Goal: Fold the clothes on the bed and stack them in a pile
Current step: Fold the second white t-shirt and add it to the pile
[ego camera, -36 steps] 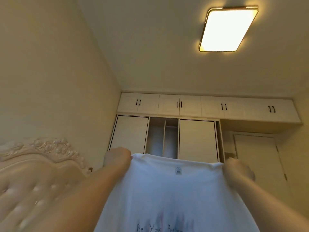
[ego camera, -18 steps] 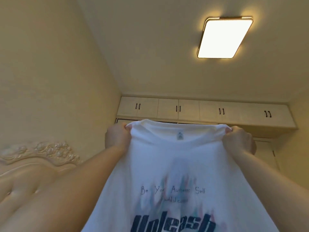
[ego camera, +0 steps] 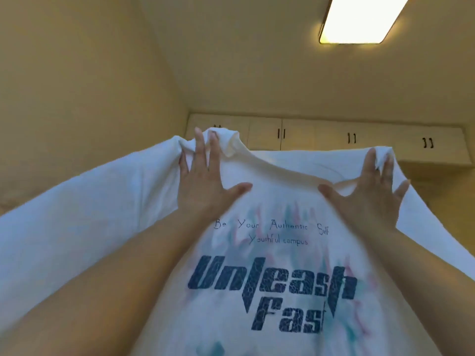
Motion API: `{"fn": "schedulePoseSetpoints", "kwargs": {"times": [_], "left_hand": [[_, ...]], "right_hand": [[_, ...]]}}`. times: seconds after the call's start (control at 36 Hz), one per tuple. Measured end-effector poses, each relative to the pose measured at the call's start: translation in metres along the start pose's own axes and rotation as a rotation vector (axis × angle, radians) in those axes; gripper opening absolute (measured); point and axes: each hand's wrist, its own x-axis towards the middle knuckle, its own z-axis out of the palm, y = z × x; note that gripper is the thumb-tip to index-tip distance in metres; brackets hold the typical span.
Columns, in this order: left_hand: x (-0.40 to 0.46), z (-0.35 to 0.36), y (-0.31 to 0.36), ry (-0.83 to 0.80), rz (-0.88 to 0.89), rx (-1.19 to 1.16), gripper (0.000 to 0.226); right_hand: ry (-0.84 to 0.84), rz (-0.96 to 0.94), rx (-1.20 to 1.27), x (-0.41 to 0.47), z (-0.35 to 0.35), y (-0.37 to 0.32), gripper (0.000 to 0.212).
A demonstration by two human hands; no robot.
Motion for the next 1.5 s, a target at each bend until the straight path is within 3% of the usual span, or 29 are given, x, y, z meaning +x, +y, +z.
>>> {"fn": "schedulePoseSetpoints", "kwargs": {"times": [0.11,0.22,0.31,0.36,0.47,0.53,0.58,0.67,0.72,0.75,0.83,1.03,1.22,1.5], "left_hand": [[-0.088,0.06,-0.011,-0.137,-0.03,0.039,0.117],[-0.162,0.118,-0.023,-0.139,-0.001,-0.031,0.124],[-0.177,0.188,-0.036,-0.128,-0.004,-0.009,0.127],[-0.171,0.25,-0.044,-0.211,0.0,0.042,0.13],[-0.187,0.391,-0.075,-0.67,0.093,0.305,0.136],[-0.229,0.461,-0.081,-0.907,0.072,0.348,0.126],[-0.287,0.515,-0.076,-1.127,-0.135,0.206,0.107],[-0.39,0.568,-0.064,-1.47,-0.358,0.036,0.084],[-0.456,0.581,-0.067,-1.567,-0.27,0.08,0.08],[-0.482,0.585,-0.073,-1.535,-0.213,0.097,0.078],[-0.511,0.595,-0.088,-1.39,-0.146,0.091,0.073],[-0.52,0.568,-0.082,-1.433,-0.17,0.02,0.068],[-0.529,0.471,-0.061,-1.399,-0.199,-0.079,0.068],[-0.545,0.309,-0.025,-1.531,-0.134,-0.026,0.063]], "right_hand": [[-0.07,0.075,-0.003,-0.071,0.054,0.035,0.115],[-0.064,0.092,0.026,-0.136,0.113,0.079,0.116],[-0.066,0.099,0.024,-0.146,0.178,0.105,0.117],[-0.127,0.107,-0.023,-0.136,0.238,0.115,0.118],[-0.592,0.028,-0.241,-0.145,0.378,0.147,0.109],[-0.831,0.123,-0.265,-0.176,0.449,0.168,0.105],[-1.036,0.245,-0.215,-0.218,0.511,0.176,0.093],[-1.422,0.205,-0.18,-0.31,0.576,0.191,0.075],[-1.57,0.136,-0.237,-0.376,0.593,0.214,0.075],[-1.551,0.132,-0.257,-0.402,0.6,0.23,0.075],[-1.391,0.14,-0.252,-0.428,0.611,0.253,0.066],[-1.418,0.102,-0.241,-0.44,0.582,0.249,0.057],[-1.382,0.076,-0.219,-0.458,0.473,0.23,0.059],[-1.472,0.134,-0.243,-0.48,0.305,0.211,0.058]]}}
